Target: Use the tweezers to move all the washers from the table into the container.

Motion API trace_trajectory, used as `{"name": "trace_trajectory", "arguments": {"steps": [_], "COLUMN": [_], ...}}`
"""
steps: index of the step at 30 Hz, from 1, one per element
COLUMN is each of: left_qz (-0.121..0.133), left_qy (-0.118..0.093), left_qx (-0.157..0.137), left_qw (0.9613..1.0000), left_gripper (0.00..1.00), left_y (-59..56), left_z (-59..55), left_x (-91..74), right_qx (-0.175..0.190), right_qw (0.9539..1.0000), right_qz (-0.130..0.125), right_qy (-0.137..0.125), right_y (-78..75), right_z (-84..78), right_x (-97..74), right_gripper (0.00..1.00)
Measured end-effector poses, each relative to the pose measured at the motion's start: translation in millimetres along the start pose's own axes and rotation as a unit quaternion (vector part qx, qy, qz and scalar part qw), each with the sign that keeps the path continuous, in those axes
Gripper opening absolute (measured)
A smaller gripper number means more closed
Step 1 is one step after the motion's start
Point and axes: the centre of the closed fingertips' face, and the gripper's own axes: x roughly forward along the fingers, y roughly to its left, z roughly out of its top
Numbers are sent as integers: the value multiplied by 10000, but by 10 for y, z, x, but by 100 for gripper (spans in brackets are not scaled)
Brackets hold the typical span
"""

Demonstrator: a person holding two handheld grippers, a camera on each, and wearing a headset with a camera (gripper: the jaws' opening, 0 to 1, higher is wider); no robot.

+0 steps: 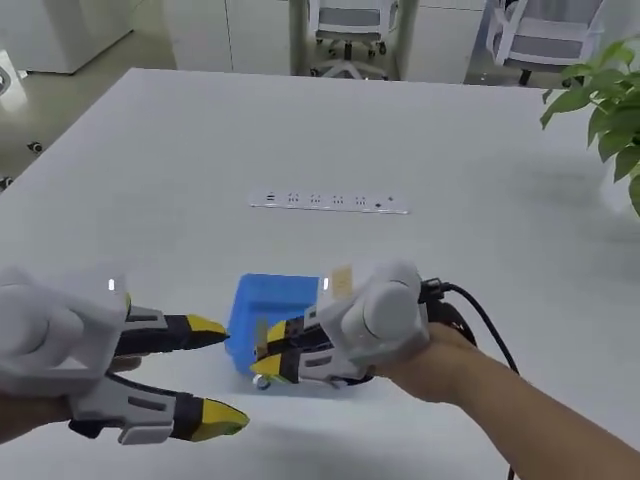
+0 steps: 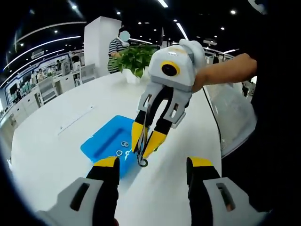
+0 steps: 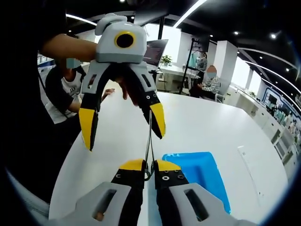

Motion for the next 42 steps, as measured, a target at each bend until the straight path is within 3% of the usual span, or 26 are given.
{"name": "trace_trajectory", "arguments": {"steps": [3, 16, 29, 42], "left_qz": [131, 374, 596, 557], "left_qy": [-139, -255, -400, -387], "left_qx": [-152, -318, -403, -434], "left_qw": [9997, 9985, 9966, 9968], "left_gripper": [71, 86, 99, 99], "left_y": [13, -23, 55, 108], "left_z": [18, -7, 15, 28], "left_x": [-31, -91, -101, -75], "right_qx": [-18, 0, 83, 112], "right_qw": [10000, 9997, 9996, 9995], "right_qz": [-38, -258, -282, -276], "right_qy": [-6, -38, 9, 111], "right_y": [-64, -371, -555, -678], "right_z": [11, -54, -290, -510], "right_x": [-31, -133, -103, -28], "right_gripper": [8, 8, 9, 9]}}
